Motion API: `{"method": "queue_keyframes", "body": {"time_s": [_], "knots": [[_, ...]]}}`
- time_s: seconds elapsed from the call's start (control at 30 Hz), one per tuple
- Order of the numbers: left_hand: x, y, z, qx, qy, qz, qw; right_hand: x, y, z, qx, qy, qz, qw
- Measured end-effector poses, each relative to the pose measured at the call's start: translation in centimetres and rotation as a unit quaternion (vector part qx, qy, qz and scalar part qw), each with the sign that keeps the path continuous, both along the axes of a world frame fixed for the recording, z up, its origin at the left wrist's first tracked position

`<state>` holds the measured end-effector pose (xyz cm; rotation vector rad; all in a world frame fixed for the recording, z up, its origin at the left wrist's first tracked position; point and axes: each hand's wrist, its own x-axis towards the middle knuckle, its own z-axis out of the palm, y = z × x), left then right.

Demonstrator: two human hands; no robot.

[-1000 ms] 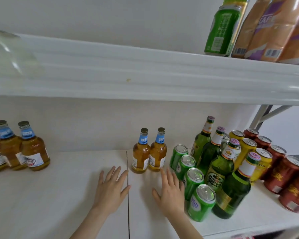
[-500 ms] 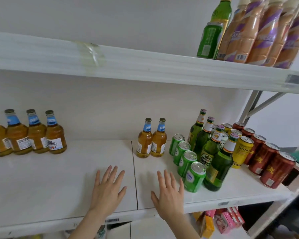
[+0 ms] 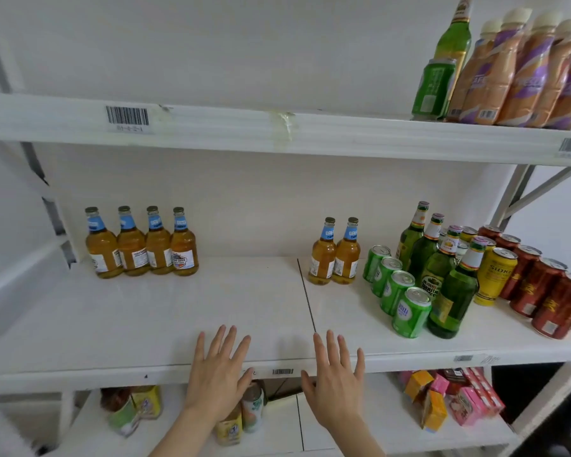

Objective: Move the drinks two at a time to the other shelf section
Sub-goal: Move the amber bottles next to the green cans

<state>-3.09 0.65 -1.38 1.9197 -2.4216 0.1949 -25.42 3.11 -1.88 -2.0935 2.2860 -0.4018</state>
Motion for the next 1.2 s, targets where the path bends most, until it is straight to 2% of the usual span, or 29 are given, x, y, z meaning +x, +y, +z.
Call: {"method": "queue_keyframes", "body": {"time_s": [0.23,0.4,0.63,0.9,1.2], "knots": [[8.3,0.8,0.6,0.005,-0.019,0.002,1.000,8.3,0.3,0.6,0.004,-0.009,0.019,1.000],[15.4,-0.3,0.9,0.050,-0.051,0.015,0.997,15.9,-1.2,0.4,-0.006,0.002,0.026,1.000],[22.3,-3.4,0.9,-0.006,-0.076,0.005,0.997,24.3,-4.4,0.6,-0.015,0.041,0.034,0.998],[24.7,-9.0,2.6,-0.005,-0.053,0.007,0.999,26.9,-9.5,2.2,0.010,0.050,0.051,0.997],[26.8,-18.7,4.8,-0.084,-0.027,0.042,0.995,29.1,-19.1,4.9,-0.017,0.046,0.068,0.996]]}}
